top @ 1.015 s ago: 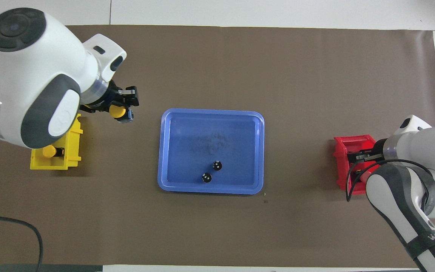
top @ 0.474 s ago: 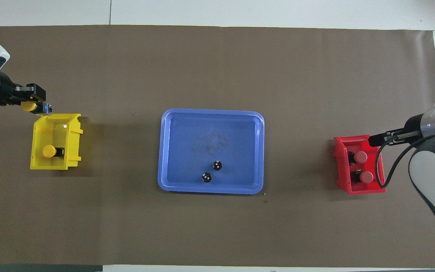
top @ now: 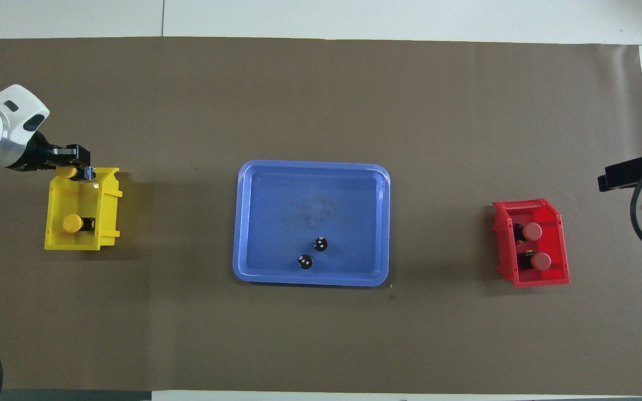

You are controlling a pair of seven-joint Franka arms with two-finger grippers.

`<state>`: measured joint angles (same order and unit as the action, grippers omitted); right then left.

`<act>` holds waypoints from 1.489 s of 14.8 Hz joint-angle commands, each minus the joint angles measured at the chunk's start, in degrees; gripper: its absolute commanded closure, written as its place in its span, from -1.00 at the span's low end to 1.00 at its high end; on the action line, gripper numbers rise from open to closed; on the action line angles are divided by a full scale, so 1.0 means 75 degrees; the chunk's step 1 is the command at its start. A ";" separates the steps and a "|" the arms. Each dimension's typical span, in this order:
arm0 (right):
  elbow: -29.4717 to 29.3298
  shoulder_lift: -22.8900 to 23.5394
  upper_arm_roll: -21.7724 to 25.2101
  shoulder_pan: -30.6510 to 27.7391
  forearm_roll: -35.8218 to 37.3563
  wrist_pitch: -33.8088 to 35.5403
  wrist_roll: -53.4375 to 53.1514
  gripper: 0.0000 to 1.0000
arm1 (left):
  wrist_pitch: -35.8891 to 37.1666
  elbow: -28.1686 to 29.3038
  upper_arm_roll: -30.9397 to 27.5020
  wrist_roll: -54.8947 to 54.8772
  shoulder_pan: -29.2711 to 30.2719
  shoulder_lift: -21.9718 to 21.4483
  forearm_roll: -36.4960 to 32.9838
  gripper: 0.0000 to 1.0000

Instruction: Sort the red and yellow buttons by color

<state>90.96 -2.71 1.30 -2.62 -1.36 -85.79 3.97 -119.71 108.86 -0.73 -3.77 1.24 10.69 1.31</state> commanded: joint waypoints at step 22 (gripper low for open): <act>-0.0444 0.0455 -0.0009 -0.0166 0.0075 0.0411 -0.0095 -1.00 | -0.0962 0.1213 0.0004 -0.0599 0.0058 -0.0276 -0.0115 -0.25</act>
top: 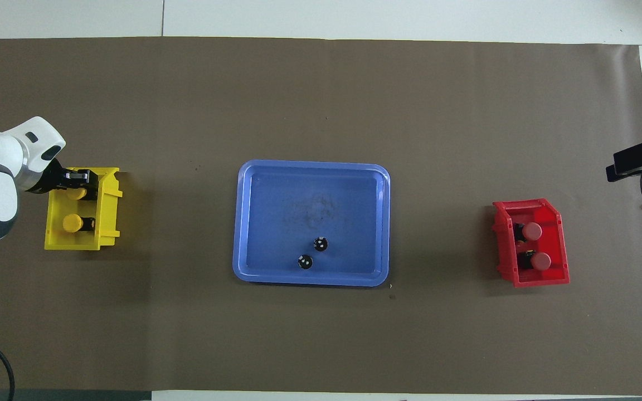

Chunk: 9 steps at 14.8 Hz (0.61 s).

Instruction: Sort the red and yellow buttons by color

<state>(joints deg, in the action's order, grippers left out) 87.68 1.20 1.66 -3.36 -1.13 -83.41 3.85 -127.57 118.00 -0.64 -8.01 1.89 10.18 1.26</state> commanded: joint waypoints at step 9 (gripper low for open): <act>-0.0007 -0.0066 -0.0057 -0.0079 0.0045 0.0106 -0.0068 -1.00 | 0.2534 -0.1387 0.0026 -0.0221 -0.0076 -0.1450 -0.0366 -1.00</act>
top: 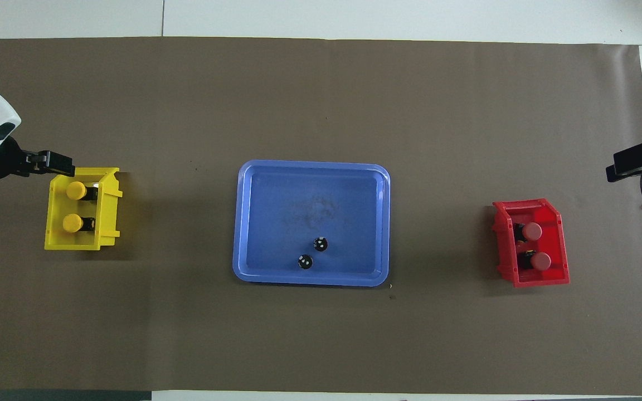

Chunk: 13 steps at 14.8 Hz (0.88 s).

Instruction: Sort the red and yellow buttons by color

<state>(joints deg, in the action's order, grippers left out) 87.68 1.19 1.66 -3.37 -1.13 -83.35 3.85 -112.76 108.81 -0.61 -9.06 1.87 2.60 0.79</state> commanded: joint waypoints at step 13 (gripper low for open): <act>-0.0007 -0.0065 -0.0057 -0.0125 0.0045 0.0074 -0.0057 -1.00 | 0.3491 -0.2883 0.0643 -0.0186 -0.0085 -0.0464 -0.0199 -1.00</act>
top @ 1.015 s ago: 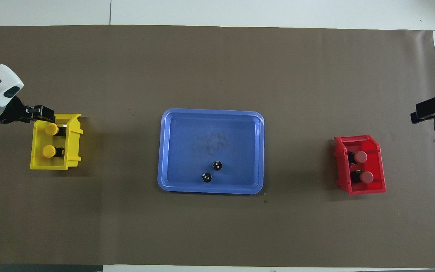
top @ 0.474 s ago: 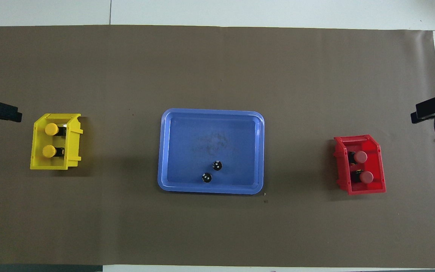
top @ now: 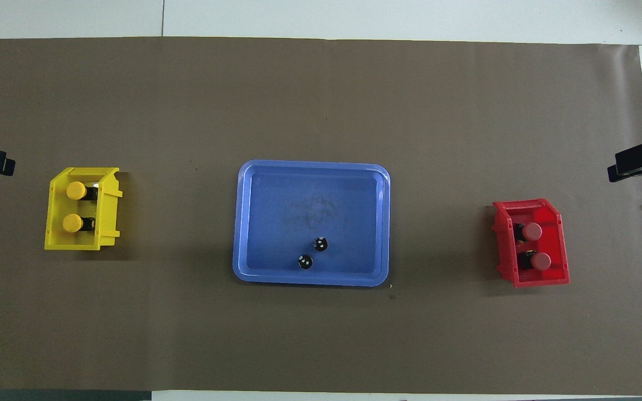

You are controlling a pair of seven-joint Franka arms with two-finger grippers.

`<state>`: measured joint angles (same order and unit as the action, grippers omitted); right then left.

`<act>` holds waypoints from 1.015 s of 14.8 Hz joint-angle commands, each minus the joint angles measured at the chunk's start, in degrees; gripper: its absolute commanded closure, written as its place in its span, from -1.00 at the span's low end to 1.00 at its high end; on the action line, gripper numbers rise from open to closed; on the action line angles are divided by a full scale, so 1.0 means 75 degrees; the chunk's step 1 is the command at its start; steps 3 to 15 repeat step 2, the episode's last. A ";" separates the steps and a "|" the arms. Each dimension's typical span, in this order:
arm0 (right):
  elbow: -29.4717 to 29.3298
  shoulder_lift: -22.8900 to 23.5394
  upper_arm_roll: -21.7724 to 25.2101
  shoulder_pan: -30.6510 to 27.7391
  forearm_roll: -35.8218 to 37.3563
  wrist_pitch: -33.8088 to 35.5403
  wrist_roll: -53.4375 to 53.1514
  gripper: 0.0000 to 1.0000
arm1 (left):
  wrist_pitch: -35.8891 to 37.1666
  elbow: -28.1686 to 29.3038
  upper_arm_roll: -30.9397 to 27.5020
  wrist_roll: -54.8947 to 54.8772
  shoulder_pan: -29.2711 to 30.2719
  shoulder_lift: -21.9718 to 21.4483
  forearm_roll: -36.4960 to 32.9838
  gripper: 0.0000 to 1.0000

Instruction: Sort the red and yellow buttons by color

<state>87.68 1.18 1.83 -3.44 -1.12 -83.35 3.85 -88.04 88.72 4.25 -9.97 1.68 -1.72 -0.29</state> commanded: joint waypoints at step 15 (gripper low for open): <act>-0.0007 -0.0064 -0.0080 -0.0115 0.0044 0.0062 -0.0045 -1.00 | 0.0160 -0.0157 0.0043 -0.0065 -0.0060 0.0054 -0.0055 -1.00</act>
